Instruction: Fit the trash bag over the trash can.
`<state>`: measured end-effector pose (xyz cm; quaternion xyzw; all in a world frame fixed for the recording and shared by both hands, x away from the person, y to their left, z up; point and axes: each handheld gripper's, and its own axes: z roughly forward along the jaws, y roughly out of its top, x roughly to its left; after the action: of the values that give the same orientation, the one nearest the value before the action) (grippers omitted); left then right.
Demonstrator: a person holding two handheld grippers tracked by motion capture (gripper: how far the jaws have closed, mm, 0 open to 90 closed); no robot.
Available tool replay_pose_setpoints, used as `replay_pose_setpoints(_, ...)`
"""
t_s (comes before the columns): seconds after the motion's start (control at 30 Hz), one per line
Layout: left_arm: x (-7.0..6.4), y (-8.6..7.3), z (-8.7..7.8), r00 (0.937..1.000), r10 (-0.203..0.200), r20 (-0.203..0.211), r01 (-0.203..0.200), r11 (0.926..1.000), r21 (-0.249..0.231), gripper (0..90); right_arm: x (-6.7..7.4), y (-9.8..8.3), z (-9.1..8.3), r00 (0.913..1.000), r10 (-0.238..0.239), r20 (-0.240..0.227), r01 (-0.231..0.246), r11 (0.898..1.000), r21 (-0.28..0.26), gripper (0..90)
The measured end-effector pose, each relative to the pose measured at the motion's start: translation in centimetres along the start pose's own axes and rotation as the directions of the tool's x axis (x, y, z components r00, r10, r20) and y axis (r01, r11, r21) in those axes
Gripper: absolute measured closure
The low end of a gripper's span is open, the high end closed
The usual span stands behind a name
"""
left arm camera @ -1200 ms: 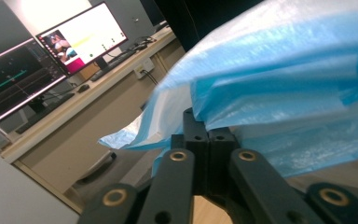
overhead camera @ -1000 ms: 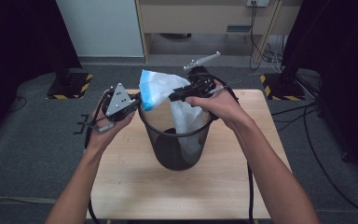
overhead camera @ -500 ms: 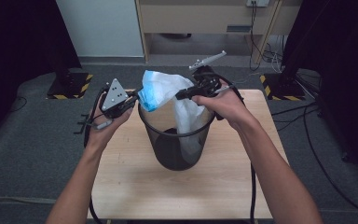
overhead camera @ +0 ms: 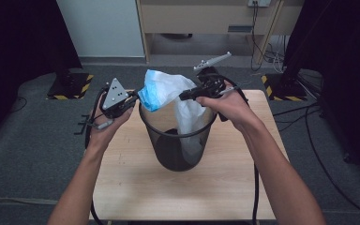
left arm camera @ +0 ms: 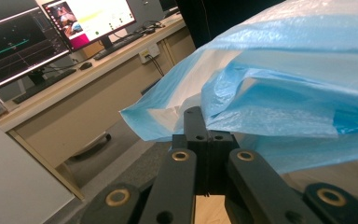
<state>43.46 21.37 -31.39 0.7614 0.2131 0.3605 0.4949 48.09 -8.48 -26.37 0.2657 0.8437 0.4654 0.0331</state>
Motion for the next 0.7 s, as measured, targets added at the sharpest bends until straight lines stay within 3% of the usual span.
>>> replay_pose_setpoints(0.27, 0.3, -0.2, -0.2, 0.9999, -0.013, -0.009, 0.013, 0.9999, -0.003, 90.0, 0.0, -0.3, -0.6, 0.9999, 0.011, -0.004, -0.011, 1.0, -0.001, 90.0)
replay_pose_setpoints(0.7, 1.3, -0.8, -0.9, 0.9983, -0.036, -0.045, 0.036, 0.9994, -0.001, 90.0, -1.5, -1.5, -1.7, 0.9978, 0.049, 0.044, -0.05, 0.999, 0.017, 90.0)
